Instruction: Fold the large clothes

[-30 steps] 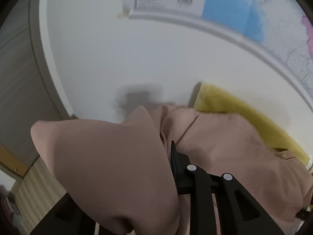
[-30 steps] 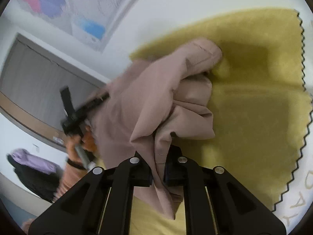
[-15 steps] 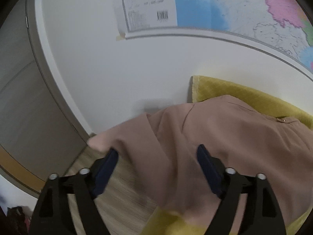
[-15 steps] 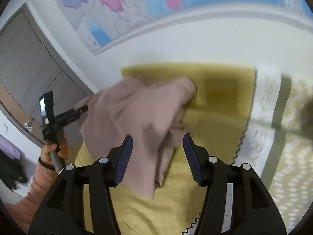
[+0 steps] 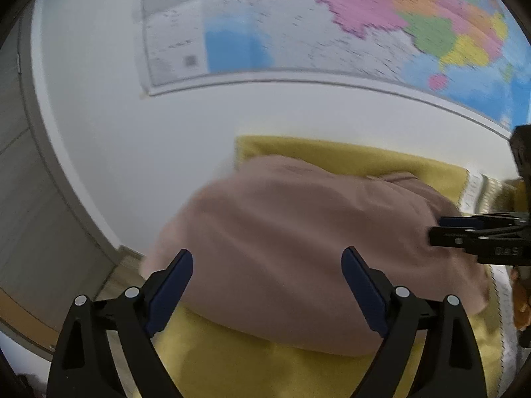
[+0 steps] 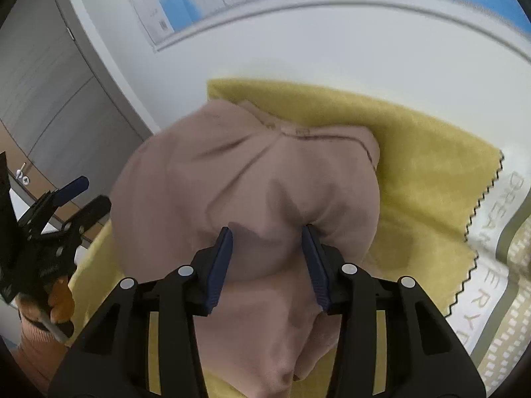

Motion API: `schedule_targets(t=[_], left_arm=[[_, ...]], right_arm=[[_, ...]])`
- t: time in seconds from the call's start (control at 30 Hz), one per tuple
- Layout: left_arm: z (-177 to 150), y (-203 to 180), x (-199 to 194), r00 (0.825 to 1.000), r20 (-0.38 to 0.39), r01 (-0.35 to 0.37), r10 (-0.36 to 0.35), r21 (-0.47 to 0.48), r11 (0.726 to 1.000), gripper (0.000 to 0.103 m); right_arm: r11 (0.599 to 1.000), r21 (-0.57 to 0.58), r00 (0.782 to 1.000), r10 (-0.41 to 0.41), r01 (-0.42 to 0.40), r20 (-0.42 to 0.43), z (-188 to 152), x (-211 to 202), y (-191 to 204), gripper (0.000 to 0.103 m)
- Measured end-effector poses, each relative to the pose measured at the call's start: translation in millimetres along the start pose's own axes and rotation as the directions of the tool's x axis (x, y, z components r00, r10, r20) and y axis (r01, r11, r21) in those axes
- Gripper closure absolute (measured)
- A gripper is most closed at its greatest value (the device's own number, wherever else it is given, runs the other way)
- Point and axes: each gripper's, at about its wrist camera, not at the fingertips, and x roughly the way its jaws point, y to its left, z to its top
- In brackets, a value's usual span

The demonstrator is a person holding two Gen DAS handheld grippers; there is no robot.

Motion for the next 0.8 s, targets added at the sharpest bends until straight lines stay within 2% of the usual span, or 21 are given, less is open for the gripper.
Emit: schedule_targets(t=[0.13,0.23,0.33,0.47,0.57,0.63,0.8], left_arm=[[-9.5,-13.1,5.3,1.0,-0.018,0.023,-0.023,0.013,1.0,0.014],[-17.1,-18.2,1.0,0.999,-0.024,0.037,-0.036,0.011,0.999,0.014],[-21.1,-22.8,-3.4,0.999,-0.024,0.041,-0.041,0.012,0.999,0.014],[-25.4,-26.0,-3.0,0.998,-0.037,0.053,-0.052,0.017,0.998,0.014],[-31.1,-29.6,4.1,0.996,-0.066,0.059,-0.058,0.02,0.998,0.014],[-35.2,-30.6,12.9,0.994,-0.097,0.059,-0.058,0.009,0.998,0.014],[-38.7,-29.3,22.5,0.99,-0.137,0.038,-0.04,-0.016,0.999,0.007]], right_arm=[[1.0,0.024,1.0,0.007,-0.007,-0.016,-11.0,-8.0,-3.0,0.06],[1.0,0.009,1.0,-0.005,0.005,0.023,-15.8,-24.1,4.3,0.058],[0.999,-0.031,0.998,0.019,-0.017,0.056,-23.4,-36.6,15.5,0.057],[0.995,-0.099,1.0,0.008,-0.008,0.005,-36.3,-20.2,28.4,0.058],[0.995,-0.097,0.999,-0.016,0.013,-0.031,-44.3,-0.1,26.8,0.059],[0.996,-0.087,1.0,-0.009,0.007,-0.026,-46.3,1.1,24.8,0.059],[0.997,-0.083,1.0,0.0,-0.003,-0.031,-49.2,-8.2,25.6,0.055]])
